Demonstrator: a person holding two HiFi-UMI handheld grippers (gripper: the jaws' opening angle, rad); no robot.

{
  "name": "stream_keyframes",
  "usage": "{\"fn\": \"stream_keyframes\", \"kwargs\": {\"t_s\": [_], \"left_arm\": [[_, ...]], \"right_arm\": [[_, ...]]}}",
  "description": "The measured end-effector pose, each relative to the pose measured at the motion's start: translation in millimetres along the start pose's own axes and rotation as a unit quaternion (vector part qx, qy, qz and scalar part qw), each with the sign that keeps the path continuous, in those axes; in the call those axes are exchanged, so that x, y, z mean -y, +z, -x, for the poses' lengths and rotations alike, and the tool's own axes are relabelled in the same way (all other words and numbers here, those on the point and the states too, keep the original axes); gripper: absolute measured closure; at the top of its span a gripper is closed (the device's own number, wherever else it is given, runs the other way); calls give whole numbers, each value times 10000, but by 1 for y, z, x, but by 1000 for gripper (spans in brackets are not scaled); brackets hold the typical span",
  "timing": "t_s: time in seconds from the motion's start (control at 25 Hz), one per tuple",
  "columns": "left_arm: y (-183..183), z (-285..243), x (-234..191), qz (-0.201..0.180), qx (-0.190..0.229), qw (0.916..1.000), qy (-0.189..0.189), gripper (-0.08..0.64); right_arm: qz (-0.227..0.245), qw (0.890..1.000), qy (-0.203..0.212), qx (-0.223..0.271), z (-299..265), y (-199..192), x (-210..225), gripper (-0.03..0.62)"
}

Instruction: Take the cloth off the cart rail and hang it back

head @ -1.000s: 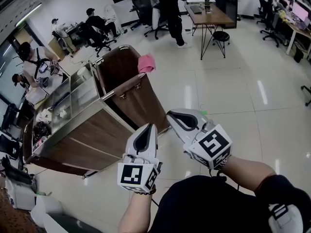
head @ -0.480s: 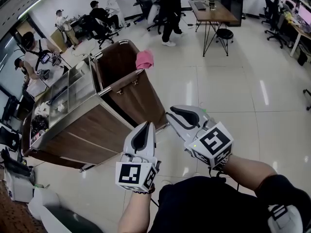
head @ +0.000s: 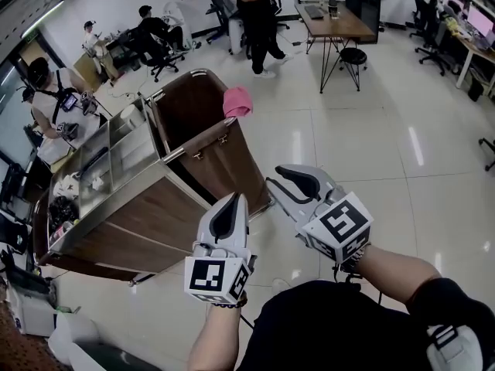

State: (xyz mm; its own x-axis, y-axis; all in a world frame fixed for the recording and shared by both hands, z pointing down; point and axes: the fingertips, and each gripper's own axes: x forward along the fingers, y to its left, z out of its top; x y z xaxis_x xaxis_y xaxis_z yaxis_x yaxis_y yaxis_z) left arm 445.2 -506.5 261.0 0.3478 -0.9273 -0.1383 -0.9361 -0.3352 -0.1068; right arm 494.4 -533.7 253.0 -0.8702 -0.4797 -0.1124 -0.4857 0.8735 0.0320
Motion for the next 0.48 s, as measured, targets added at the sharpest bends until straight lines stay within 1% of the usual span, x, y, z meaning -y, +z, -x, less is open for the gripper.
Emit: {"fn": "stream_keyframes", "kwargs": {"t_s": [0.12,0.48], "left_arm": [[0,-1,-22,56,-5,9999,-98,557],[0,-3,-74,54,109,9993,-362,557]], "right_arm": [[29,9998,-171,-20,-21,3,1,489],[90,9978,-650,3,-70,5,11,466]]}}
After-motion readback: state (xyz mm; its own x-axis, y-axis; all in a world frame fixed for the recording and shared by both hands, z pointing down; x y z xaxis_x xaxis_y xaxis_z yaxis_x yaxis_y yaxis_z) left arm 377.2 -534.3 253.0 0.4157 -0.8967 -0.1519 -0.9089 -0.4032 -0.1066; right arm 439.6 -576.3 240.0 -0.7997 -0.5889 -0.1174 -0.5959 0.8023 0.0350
